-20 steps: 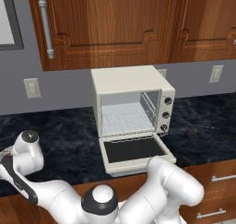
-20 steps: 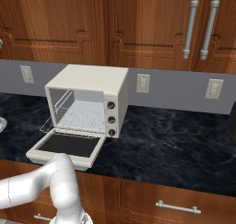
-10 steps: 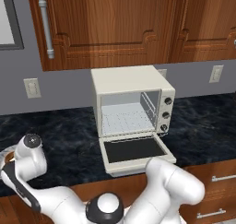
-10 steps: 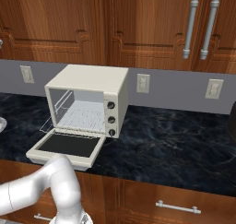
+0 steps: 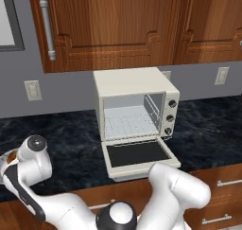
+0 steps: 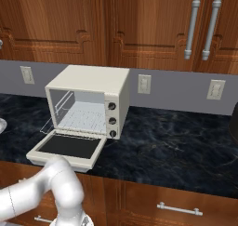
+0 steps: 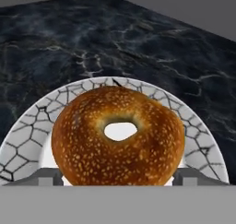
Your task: Pick up the bagel from the plate, place it on the toaster oven rack, close the door, and set the timer.
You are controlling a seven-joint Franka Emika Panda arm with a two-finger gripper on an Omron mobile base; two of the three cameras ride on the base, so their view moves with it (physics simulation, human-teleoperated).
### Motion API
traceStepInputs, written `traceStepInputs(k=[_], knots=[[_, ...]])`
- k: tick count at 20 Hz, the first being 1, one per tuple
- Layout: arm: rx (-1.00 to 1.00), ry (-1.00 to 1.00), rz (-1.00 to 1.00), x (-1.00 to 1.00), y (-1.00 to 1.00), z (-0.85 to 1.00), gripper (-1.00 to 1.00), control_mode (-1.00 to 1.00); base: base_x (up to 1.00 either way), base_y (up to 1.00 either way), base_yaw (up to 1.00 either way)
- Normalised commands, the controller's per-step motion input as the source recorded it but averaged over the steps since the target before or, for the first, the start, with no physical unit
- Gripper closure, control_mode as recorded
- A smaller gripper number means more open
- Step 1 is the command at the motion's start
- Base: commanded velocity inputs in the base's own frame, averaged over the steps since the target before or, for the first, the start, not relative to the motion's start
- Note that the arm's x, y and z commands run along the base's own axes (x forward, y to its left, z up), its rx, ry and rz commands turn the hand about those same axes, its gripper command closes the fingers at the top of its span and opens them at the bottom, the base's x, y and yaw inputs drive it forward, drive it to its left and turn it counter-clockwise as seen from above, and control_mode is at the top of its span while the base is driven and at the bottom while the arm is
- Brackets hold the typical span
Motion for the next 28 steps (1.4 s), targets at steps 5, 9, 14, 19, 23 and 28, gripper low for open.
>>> traceStepInputs(k=[5,9,14,19,23,28], knots=[[0.11,0.06,0.00,-0.29,-0.28,0.74,1.00,-1.00,0.00,0.00,0.00],[0.13,0.00,-0.06,-0.33,-0.51,0.61,1.00,-1.00,0.00,0.00,0.00],[0.10,0.00,-0.16,-0.47,-0.69,0.44,1.00,-1.00,0.00,0.00,0.00],[0.05,0.00,-0.22,-0.52,-0.70,0.42,1.00,-1.00,0.00,0.00,0.00],[0.02,0.00,-0.23,-0.47,-0.63,0.48,1.00,-1.00,0.00,0.00,0.00],[0.00,0.02,-0.20,-0.49,-0.59,0.57,1.00,-1.00,0.00,0.00,0.00]])
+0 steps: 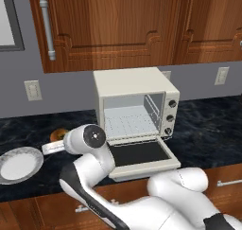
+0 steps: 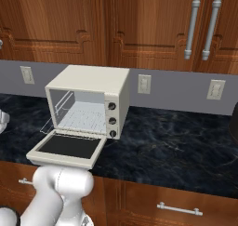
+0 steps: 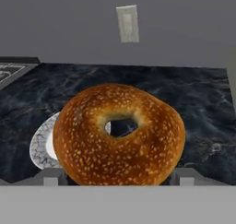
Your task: Pick up the bagel from the plate, place it on the toaster oven rack, close the door, and set the timer.
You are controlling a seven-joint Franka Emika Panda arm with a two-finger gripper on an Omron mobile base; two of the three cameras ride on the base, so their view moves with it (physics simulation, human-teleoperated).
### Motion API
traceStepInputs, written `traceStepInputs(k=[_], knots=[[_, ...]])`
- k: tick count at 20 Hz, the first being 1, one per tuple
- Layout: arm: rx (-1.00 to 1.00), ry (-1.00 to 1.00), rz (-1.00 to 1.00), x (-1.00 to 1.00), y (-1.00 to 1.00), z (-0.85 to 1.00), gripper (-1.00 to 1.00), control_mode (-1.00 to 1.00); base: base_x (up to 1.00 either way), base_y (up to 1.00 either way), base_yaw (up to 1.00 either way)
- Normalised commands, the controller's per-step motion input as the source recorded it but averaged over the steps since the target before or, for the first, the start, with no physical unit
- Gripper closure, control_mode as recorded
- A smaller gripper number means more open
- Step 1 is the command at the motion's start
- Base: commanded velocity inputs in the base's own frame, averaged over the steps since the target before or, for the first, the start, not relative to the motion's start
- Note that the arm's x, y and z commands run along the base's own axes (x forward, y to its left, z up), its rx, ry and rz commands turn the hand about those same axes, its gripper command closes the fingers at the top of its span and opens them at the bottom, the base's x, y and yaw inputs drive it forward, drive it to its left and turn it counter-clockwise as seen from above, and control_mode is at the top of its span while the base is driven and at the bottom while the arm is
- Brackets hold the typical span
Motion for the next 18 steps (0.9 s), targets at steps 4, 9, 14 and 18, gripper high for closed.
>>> traceStepInputs(k=[4,9,14,18], knots=[[0.00,0.05,-0.15,-0.46,-0.53,0.72,1.00,-1.00,0.00,0.00,0.00],[0.00,0.05,-0.10,-0.44,-0.54,0.75,1.00,-1.00,0.00,0.00,0.00],[0.00,0.03,-0.07,-0.32,-0.62,0.34,1.00,-1.00,0.00,0.00,0.00],[0.00,0.01,-0.05,-0.13,-0.71,0.04,1.00,-1.00,0.00,0.00,0.00]])
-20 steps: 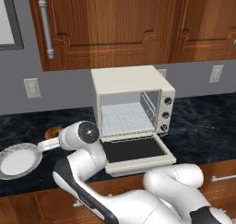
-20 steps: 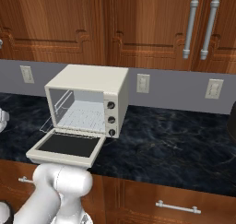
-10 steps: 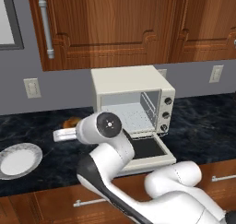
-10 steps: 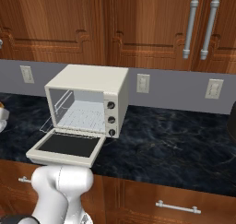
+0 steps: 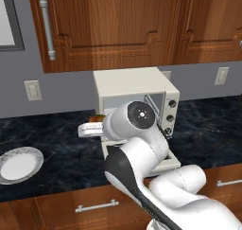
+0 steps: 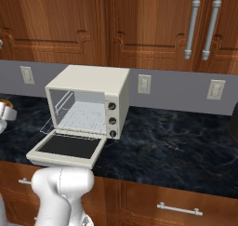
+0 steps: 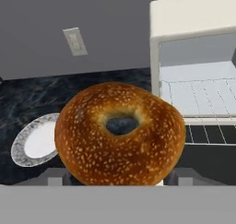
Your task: Pick up the bagel from the plate, place it on the toaster oven rack, close the door, and set the timer.
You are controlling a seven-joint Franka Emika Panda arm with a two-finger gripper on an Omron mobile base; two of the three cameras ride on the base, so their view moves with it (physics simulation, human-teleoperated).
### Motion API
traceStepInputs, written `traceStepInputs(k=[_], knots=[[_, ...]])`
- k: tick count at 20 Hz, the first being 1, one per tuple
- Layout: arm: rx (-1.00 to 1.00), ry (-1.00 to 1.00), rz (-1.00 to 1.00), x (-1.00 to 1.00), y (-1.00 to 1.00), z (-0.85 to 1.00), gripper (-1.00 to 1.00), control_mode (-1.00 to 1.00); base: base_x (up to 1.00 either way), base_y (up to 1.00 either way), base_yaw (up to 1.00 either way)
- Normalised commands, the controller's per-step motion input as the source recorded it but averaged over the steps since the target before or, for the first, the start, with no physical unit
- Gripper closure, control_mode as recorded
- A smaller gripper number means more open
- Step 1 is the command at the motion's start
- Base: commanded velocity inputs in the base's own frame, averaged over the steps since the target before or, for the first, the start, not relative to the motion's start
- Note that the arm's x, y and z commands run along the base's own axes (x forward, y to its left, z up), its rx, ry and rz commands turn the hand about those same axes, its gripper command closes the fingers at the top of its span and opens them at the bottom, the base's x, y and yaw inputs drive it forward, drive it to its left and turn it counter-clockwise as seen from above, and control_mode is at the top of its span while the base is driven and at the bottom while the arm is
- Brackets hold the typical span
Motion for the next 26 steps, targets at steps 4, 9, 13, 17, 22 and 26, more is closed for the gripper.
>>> traceStepInputs(k=[4,9,13,17,22,26], knots=[[0.00,0.03,-0.02,-0.16,-0.70,0.00,1.00,-1.00,0.00,0.00,0.00],[0.00,0.05,-0.02,-0.04,-0.60,0.00,1.00,-1.00,0.00,0.00,0.00],[0.00,0.06,0.00,0.00,-0.58,0.00,1.00,-1.00,0.00,0.00,0.00],[0.00,0.12,0.00,0.05,-0.43,0.00,1.00,-1.00,0.00,0.00,0.00],[-0.02,0.14,0.00,0.06,-0.26,-0.03,1.00,-1.00,0.00,0.00,0.00],[-0.05,0.05,0.00,0.09,-0.25,-0.12,1.00,-1.00,0.00,0.00,0.00]])
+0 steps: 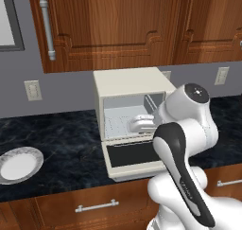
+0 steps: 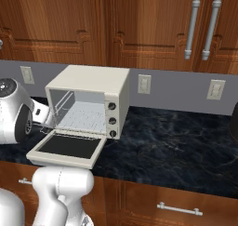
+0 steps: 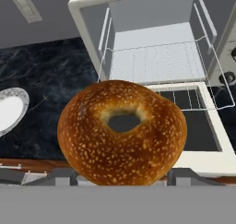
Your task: Pick up the bagel from the plate, place it on the toaster oven rack, close the door, and set the timer.
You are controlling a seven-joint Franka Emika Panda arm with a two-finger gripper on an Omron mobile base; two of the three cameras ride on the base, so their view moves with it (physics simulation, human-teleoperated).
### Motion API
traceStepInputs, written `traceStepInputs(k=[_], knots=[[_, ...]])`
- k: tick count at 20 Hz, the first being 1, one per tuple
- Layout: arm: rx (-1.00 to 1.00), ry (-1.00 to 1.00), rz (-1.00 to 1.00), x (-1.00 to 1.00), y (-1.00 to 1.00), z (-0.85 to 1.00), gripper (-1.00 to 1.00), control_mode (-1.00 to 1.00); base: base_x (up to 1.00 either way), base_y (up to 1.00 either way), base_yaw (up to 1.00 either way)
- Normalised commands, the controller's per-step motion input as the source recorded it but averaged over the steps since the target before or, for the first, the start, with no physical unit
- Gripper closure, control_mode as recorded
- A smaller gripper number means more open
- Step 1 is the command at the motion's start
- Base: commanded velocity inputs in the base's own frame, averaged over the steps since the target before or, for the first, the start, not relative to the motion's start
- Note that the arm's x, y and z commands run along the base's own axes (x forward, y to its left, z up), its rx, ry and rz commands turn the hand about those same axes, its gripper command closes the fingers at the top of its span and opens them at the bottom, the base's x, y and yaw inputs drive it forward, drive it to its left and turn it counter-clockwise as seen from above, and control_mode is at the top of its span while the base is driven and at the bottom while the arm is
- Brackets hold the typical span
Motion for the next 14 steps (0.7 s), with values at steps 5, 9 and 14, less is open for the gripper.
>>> traceStepInputs(k=[5,9,14], knots=[[-0.09,0.00,0.00,0.15,-0.20,-0.16,1.00,-1.00,0.00,0.00,0.00],[-0.13,0.00,-0.01,0.16,-0.22,-0.15,1.00,-1.00,0.00,0.00,0.00],[-0.09,0.00,-0.01,0.16,-0.22,-0.10,1.00,-1.00,0.00,0.00,0.00]])
